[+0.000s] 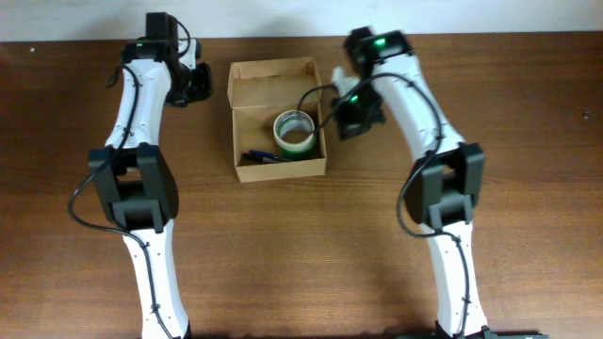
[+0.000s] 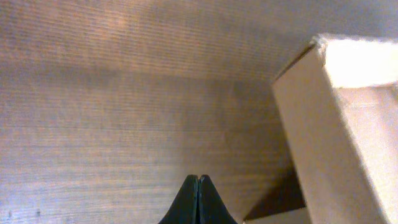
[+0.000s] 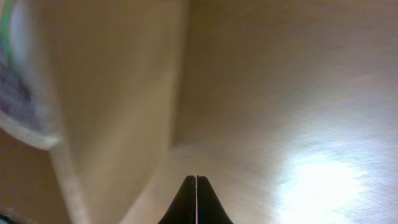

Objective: Pack container
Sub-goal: 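Position both grippers at the box's back lid flap, then grip the lid flap corners with both grippers and lift it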

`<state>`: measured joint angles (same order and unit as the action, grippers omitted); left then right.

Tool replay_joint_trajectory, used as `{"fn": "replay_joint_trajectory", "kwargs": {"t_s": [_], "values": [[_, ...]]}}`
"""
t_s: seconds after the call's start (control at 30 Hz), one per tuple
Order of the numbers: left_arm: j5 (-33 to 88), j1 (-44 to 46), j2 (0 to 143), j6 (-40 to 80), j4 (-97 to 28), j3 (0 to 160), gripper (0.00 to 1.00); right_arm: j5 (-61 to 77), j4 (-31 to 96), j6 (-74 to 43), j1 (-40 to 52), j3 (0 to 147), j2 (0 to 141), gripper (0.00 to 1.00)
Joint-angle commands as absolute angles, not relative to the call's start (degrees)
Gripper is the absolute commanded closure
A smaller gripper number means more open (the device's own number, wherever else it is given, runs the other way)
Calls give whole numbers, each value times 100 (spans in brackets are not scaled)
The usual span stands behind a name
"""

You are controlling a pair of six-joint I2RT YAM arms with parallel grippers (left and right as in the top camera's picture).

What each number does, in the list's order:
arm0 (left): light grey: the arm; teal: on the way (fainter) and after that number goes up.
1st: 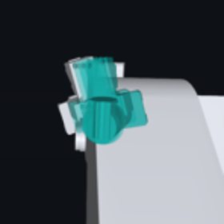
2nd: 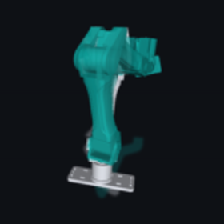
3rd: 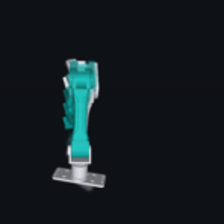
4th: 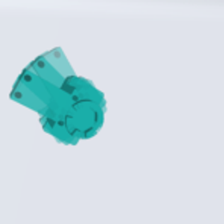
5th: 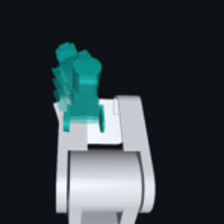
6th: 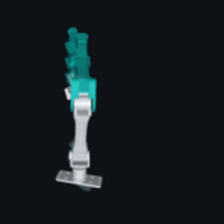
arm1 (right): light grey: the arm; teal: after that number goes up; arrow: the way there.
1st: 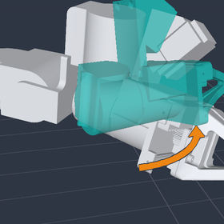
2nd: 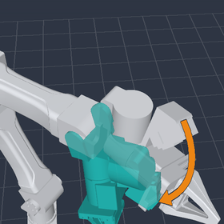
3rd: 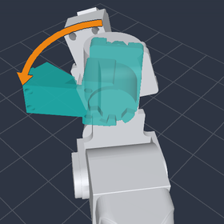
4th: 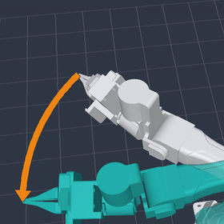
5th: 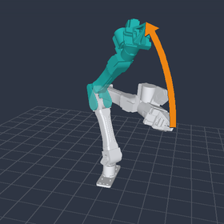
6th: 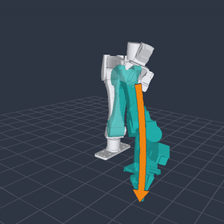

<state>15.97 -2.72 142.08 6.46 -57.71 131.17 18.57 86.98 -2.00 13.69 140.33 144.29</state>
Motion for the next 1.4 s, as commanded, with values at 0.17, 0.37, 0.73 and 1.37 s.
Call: {"fn": "replay_joint_trajectory", "kwargs": {"t_s": [0.17,0.37,0.73,1.37], "values": [[3535,-615,14420,1236,-5240,13128,98,3879,7269,-1809,99,14003,14481,96],[4683,-731,14803,1918,-5146,13128,98,4637,6357,-2698,-228,14003,14499,96],[5321,-725,15248,2274,-5089,13128,98,5771,6165,-3089,-183,14003,15375,96],[5642,-663,15334,3321,-4077,13128,98,6302,4974,-3503,449,14003,15832,96]]}}
